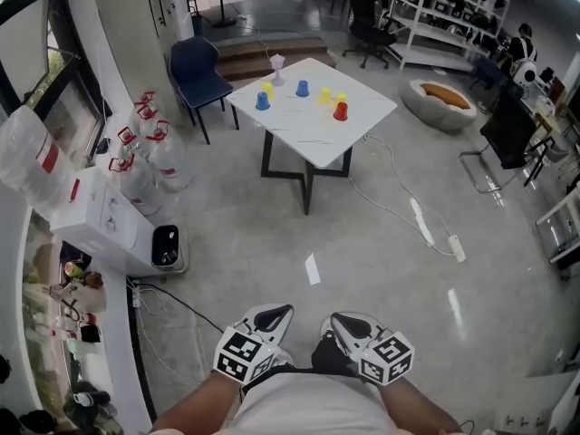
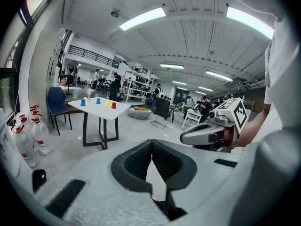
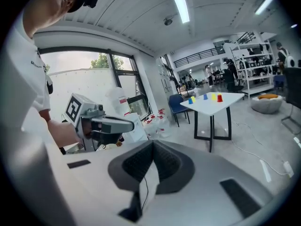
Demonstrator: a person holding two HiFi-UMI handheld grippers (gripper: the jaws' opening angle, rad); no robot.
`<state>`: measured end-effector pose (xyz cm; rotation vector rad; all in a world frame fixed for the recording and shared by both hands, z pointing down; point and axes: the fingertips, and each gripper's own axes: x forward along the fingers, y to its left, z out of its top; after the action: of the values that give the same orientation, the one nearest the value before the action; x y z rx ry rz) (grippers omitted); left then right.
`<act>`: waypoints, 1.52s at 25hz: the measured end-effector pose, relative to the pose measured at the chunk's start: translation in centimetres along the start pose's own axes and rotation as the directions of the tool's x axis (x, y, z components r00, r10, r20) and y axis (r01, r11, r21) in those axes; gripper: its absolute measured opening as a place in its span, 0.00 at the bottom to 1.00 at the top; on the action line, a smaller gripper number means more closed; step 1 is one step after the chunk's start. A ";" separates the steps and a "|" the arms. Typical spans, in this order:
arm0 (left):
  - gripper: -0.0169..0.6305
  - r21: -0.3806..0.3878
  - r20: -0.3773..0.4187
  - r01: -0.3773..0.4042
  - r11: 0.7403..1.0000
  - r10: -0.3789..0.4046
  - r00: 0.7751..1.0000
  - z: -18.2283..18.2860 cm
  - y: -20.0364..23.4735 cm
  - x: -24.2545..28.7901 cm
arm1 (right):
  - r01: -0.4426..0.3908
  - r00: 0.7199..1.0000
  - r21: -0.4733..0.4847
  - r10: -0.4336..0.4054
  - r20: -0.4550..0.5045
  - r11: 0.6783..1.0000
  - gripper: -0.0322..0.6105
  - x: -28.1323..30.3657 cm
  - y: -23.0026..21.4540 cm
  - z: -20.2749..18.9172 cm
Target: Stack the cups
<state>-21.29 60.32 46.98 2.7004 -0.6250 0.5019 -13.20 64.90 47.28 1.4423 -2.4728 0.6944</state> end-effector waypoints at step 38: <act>0.04 0.016 -0.020 -0.105 0.994 0.106 0.994 17.5 14.8 25.2 | -0.097 0.994 0.015 0.096 0.057 0.995 0.06 13.5 -28.3 17.0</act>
<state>-2.46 32.02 44.97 2.6831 -0.7643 0.5629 5.48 34.51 46.16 1.3740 -2.6011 0.7053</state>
